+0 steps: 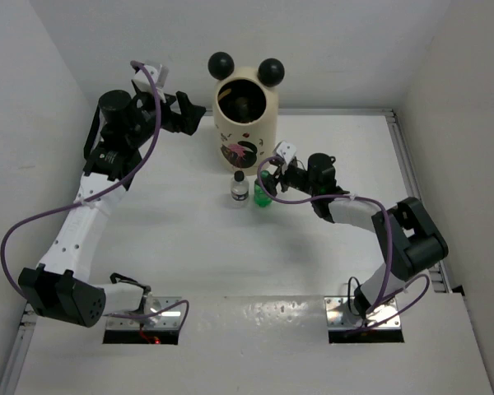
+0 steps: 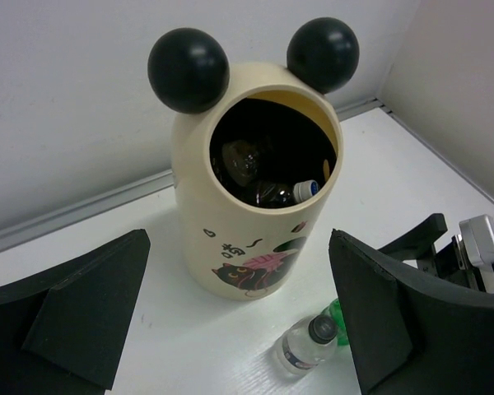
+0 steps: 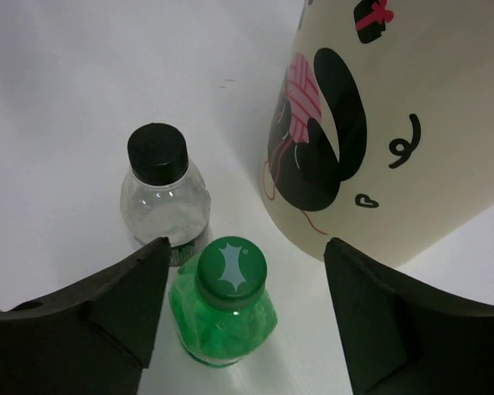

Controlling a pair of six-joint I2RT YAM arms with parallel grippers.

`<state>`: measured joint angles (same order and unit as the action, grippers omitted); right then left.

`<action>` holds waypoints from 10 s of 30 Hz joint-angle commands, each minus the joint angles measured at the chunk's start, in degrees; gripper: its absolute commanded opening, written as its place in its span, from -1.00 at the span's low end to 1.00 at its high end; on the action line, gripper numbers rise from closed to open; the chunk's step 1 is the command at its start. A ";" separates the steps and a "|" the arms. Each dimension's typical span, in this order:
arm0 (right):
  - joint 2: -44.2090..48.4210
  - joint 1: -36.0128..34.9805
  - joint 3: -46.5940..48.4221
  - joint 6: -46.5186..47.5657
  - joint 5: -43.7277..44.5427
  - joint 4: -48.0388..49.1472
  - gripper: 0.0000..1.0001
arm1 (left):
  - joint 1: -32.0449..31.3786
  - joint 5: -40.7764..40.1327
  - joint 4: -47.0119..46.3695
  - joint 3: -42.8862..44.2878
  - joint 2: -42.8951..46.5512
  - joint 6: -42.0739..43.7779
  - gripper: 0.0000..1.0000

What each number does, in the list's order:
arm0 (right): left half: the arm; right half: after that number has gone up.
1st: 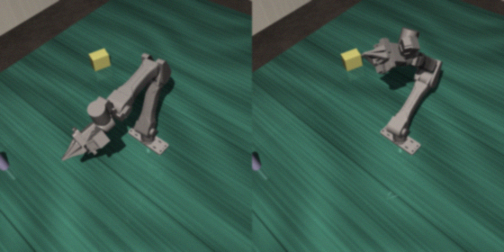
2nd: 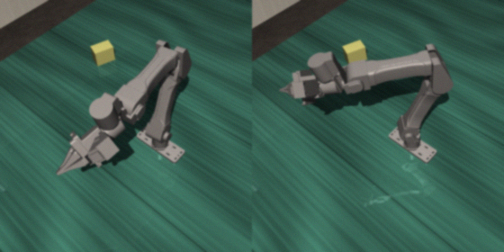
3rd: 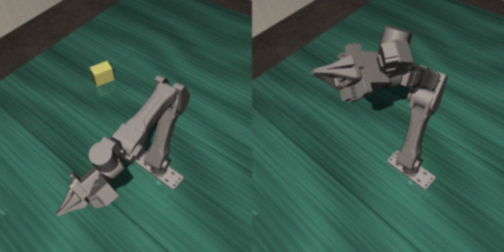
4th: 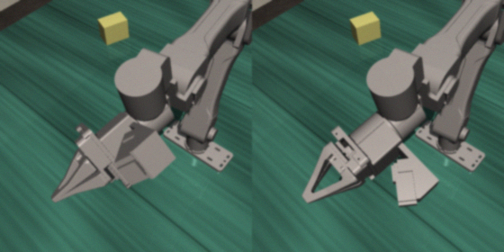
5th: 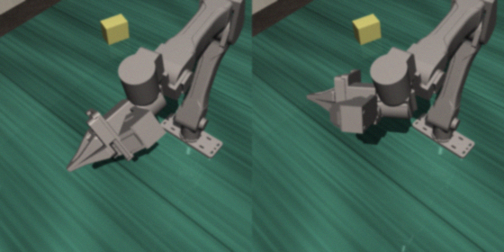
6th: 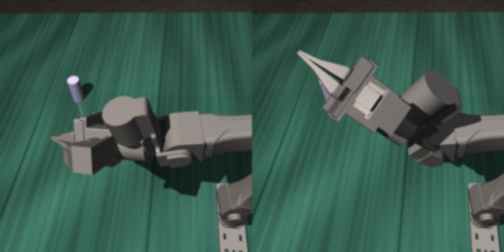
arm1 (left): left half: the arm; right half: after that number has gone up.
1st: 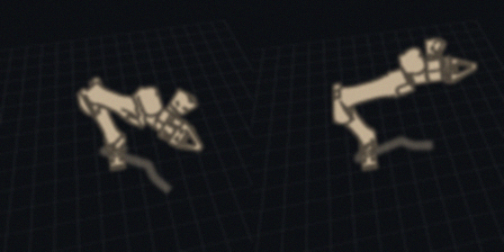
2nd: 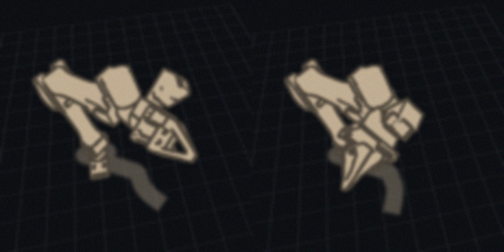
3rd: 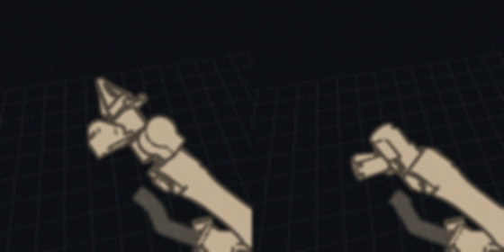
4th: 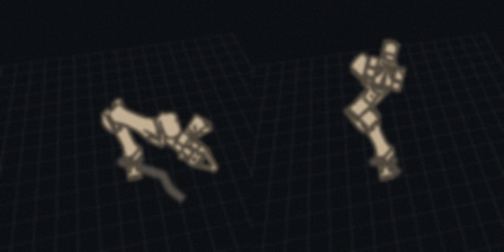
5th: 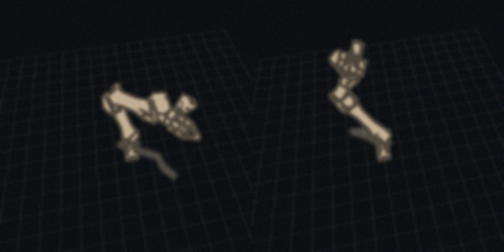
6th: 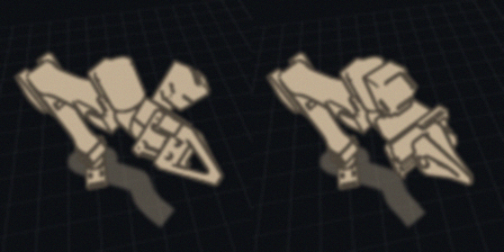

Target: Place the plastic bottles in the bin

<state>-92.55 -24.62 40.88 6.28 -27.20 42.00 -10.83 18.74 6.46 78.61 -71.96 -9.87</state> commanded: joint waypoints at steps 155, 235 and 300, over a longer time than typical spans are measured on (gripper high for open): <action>-13.00 -7.28 20.37 -3.91 -8.48 -9.66 0.58 | 1.60 0.51 0.66 -5.92 0.60 0.38 0.98; -9.67 -1.57 46.49 17.44 -1.63 -4.56 -1.00 | 1.60 2.17 -3.29 -7.59 0.68 -1.29 0.98; -22.94 -1.66 38.75 34.16 -4.44 15.75 0.48 | 1.60 2.18 -1.62 -6.01 -0.90 -0.24 0.98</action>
<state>-119.42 -26.79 79.46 45.06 -34.63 59.96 -9.32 20.29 5.98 70.32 -73.23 -10.55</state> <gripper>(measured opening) 0.701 0.986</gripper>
